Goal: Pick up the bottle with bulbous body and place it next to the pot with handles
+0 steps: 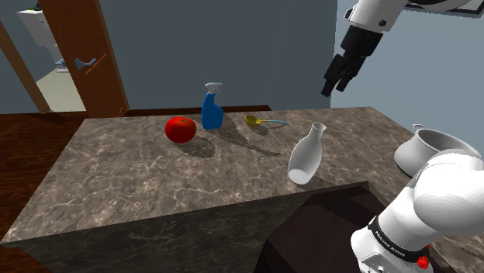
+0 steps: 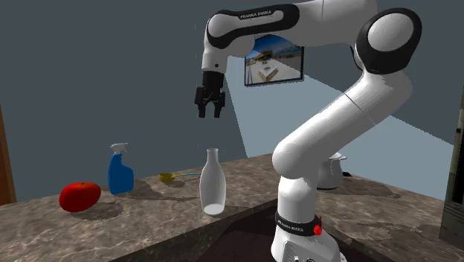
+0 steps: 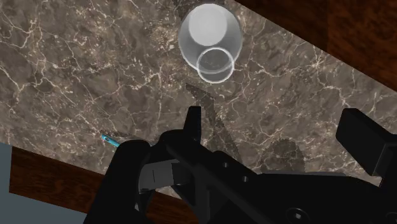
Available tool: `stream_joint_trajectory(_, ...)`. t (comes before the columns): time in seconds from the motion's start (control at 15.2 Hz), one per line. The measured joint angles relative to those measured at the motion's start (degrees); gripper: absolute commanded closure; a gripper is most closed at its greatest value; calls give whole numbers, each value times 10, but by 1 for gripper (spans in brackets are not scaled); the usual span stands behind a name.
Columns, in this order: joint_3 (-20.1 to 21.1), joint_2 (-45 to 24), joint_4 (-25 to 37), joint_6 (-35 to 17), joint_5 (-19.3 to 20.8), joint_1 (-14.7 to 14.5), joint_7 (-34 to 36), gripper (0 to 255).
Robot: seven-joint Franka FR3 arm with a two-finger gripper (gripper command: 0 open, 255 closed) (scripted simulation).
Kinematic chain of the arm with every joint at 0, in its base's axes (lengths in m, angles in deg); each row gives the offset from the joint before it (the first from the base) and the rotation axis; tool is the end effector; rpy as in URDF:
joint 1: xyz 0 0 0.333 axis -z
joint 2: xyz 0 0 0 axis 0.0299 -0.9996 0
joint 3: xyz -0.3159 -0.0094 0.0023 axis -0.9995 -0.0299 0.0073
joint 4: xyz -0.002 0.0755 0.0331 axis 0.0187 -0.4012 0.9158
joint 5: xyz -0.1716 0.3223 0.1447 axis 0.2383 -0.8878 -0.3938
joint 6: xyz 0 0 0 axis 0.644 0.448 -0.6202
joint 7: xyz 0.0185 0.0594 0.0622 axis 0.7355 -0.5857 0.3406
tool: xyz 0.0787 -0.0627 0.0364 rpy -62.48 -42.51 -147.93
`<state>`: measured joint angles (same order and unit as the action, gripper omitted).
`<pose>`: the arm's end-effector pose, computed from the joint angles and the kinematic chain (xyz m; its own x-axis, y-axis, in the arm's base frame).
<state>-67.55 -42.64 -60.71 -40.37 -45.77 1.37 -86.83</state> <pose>0.3080 -0.0013 0.5832 0.9962 0.0104 0.0861 0.0162 -0.9976 -0.0680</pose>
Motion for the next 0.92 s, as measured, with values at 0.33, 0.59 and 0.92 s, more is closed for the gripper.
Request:
stream_joint_trajectory(0.33, 10, 21, -73, -56, 12, 11, 15, 0)
stream_joint_trajectory(0.59, 23, 31, -153, -133, 29, 26, 35, 0)
stream_joint_trajectory(0.92, 29, 27, -207, -194, 37, 34, 45, 0)
